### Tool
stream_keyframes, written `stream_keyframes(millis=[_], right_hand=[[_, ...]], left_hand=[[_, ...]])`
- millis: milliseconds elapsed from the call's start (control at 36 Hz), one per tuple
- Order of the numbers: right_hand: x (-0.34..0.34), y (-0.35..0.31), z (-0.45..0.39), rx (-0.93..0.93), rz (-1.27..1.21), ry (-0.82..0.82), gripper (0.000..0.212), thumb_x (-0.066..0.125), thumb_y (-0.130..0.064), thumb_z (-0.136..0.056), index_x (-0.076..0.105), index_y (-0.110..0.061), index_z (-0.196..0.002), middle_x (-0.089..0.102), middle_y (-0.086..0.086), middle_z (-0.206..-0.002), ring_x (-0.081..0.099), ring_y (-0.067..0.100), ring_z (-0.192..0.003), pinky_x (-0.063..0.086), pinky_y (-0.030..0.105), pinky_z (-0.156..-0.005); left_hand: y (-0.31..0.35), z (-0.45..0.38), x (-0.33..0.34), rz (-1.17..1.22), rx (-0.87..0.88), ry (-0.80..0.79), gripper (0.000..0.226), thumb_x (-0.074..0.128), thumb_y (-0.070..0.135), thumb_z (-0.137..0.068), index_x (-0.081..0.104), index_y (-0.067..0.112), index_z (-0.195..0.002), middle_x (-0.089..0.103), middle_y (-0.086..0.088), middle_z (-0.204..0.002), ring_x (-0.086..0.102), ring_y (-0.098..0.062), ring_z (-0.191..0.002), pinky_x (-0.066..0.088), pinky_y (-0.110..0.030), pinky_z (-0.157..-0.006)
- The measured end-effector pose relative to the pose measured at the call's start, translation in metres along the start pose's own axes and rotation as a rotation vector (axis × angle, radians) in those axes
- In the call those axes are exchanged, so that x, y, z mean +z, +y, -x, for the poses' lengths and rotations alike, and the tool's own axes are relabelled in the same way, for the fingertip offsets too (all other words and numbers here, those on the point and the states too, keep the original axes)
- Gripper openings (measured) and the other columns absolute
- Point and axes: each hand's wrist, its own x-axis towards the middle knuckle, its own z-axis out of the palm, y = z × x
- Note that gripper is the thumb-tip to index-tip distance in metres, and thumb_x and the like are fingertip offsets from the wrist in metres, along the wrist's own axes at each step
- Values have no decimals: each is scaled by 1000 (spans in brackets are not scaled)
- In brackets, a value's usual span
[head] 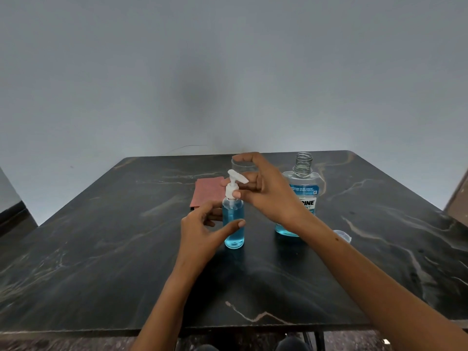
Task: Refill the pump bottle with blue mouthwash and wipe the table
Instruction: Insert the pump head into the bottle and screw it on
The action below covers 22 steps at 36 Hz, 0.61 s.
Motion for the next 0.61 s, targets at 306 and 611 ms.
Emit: stream_keyframes(millis=[306,611], right_hand=[[-11,-9,-9,-23,-76,-58,57,60,11,-82,40,-14,-129,70,13,-108,68,13,-100,55,28,-86],[-3,3,-6,-51,78,61,59,81,-5,-68,50,-19,-116,73,1,-92,70,3,-82,55,14,-71]], left_hand=[[1,2,-1,-12,-8,0,55,73,50,-62,67,22,-109,71,9,-100,64,-3,-90,52,-20,-77],[1,1,-1,-7,-17,8,53,76,43,-64,66,19,-111,70,5,-102,63,-4,-92,52,-22,-78]])
